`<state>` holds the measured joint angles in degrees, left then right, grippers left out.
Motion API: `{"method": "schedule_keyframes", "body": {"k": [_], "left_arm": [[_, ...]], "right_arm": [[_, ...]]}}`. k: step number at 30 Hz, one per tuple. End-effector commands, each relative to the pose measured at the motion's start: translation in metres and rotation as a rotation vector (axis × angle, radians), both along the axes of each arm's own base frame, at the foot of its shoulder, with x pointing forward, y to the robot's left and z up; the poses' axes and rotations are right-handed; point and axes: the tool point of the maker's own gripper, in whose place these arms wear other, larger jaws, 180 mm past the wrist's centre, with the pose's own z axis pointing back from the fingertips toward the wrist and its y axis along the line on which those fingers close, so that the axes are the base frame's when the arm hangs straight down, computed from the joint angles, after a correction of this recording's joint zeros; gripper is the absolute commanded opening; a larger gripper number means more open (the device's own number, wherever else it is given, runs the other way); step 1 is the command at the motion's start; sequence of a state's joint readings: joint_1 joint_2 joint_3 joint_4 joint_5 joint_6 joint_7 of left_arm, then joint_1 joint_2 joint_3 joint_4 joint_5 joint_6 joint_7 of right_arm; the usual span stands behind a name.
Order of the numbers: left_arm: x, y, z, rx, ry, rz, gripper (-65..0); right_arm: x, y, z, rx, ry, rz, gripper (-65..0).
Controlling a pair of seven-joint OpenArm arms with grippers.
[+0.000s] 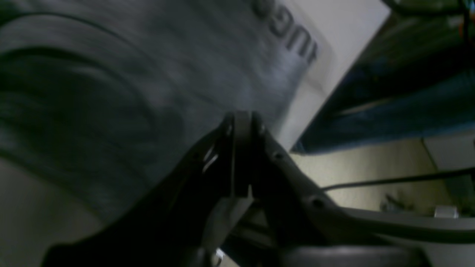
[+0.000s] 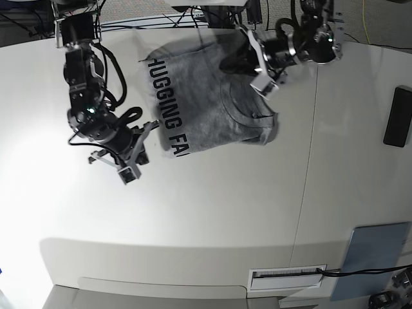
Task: Fold the T-shirt properly
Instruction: 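Grasp the folded shirt's edges with both grippers and rotate it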
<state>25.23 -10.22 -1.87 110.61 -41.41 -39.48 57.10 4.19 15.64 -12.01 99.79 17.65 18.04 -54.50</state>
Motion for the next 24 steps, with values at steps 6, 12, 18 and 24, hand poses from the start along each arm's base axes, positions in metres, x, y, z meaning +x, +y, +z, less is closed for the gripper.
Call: {"method": "schedule_keyframes", "body": {"k": [6,12,18,24], "left_arm": [[-0.018,-0.018,-0.018,0.103,-0.021,-0.119,-65.0],[-0.015,-0.001,-0.057,0.235,-0.015,-0.096,-65.0],[0.024,0.049,-0.091,0.470,-0.044,0.007,-65.0],[0.073,0.103,-0.092,0.619,-0.159,0.109,-65.0]], "right_arm": [[0.013,0.012,0.002,0.002,-0.016,0.041,-65.0],[0.011,0.004,-0.001,-0.026,0.005,0.035,-65.0],[0.012,-0.013,0.000,-0.067,-0.005,0.030,-65.0],[0.016,-0.022,0.003,-0.107,-0.036,0.024,-65.0]]}}
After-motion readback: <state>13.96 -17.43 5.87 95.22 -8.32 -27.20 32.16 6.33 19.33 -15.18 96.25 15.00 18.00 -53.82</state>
